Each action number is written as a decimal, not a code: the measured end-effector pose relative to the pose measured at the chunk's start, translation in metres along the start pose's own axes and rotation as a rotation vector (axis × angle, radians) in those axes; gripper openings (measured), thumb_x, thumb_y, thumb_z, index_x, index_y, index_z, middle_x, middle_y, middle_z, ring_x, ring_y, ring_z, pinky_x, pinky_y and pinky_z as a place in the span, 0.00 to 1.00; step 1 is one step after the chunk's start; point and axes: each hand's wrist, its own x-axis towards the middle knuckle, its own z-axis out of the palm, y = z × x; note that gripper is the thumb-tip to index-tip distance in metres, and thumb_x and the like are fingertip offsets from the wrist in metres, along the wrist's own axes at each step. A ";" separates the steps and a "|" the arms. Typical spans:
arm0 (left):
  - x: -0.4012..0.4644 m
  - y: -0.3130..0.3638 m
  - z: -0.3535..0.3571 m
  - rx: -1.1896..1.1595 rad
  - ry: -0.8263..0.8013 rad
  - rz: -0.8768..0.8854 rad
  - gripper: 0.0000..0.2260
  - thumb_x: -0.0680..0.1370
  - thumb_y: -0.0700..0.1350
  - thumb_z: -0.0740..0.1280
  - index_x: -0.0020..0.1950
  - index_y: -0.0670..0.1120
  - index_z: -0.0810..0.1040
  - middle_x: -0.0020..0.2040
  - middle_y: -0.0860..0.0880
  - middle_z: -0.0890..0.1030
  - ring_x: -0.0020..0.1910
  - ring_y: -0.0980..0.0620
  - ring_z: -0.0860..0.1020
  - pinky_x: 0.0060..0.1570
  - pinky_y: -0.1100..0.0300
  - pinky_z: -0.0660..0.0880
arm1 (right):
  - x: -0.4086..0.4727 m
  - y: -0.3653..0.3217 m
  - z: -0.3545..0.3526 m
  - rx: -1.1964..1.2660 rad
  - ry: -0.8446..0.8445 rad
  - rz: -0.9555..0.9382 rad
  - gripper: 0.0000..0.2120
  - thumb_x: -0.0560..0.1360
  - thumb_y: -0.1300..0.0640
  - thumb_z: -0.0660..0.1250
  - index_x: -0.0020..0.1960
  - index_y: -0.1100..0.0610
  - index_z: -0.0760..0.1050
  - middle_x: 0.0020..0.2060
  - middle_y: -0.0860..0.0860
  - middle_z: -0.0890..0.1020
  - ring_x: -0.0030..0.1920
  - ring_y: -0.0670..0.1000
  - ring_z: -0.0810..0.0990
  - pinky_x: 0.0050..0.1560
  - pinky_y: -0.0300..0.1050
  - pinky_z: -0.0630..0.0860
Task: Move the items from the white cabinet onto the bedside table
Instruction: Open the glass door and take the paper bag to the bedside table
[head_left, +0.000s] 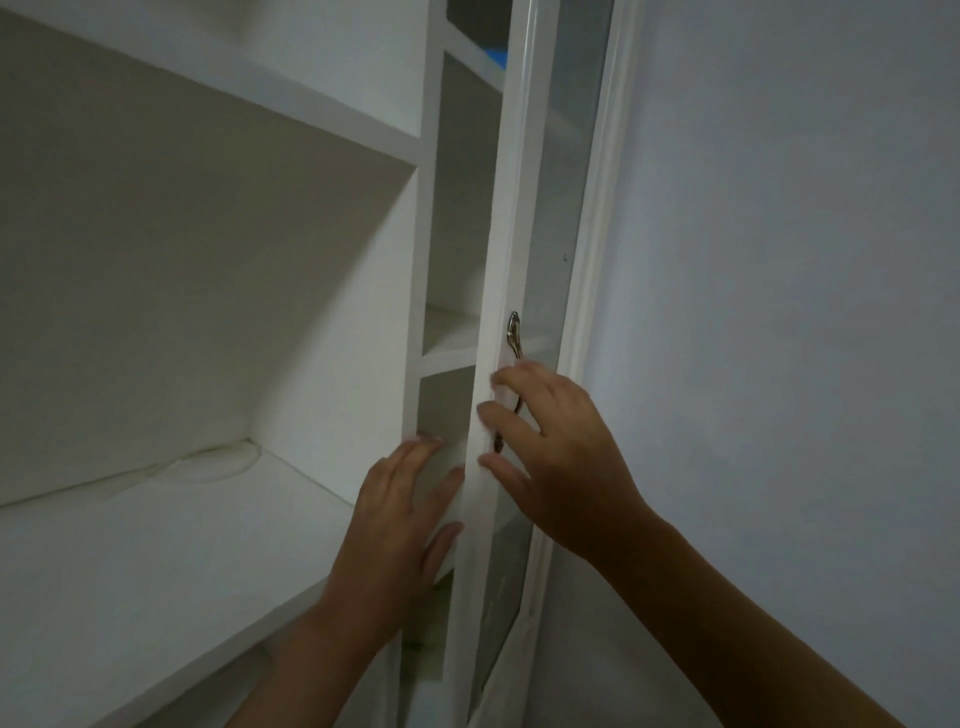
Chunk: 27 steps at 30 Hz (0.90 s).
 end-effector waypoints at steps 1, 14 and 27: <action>-0.001 0.000 0.003 -0.017 0.000 0.003 0.24 0.82 0.61 0.57 0.76 0.53 0.67 0.76 0.43 0.69 0.75 0.40 0.68 0.69 0.36 0.71 | 0.000 0.000 -0.002 -0.018 -0.034 -0.030 0.22 0.73 0.49 0.79 0.62 0.59 0.82 0.67 0.59 0.80 0.70 0.61 0.76 0.70 0.60 0.72; 0.010 0.056 0.019 -0.284 0.004 0.084 0.33 0.74 0.49 0.77 0.75 0.56 0.67 0.74 0.48 0.70 0.69 0.44 0.74 0.64 0.45 0.75 | -0.047 0.030 -0.042 -0.119 -0.185 -0.038 0.25 0.76 0.45 0.75 0.68 0.56 0.78 0.76 0.58 0.72 0.78 0.61 0.65 0.73 0.63 0.69; 0.037 0.119 0.077 -0.446 -0.079 0.274 0.29 0.77 0.59 0.70 0.77 0.56 0.67 0.77 0.49 0.68 0.73 0.52 0.68 0.64 0.46 0.78 | -0.109 0.076 -0.096 -0.255 -0.234 0.133 0.28 0.77 0.47 0.75 0.73 0.56 0.75 0.79 0.56 0.67 0.79 0.56 0.63 0.76 0.52 0.60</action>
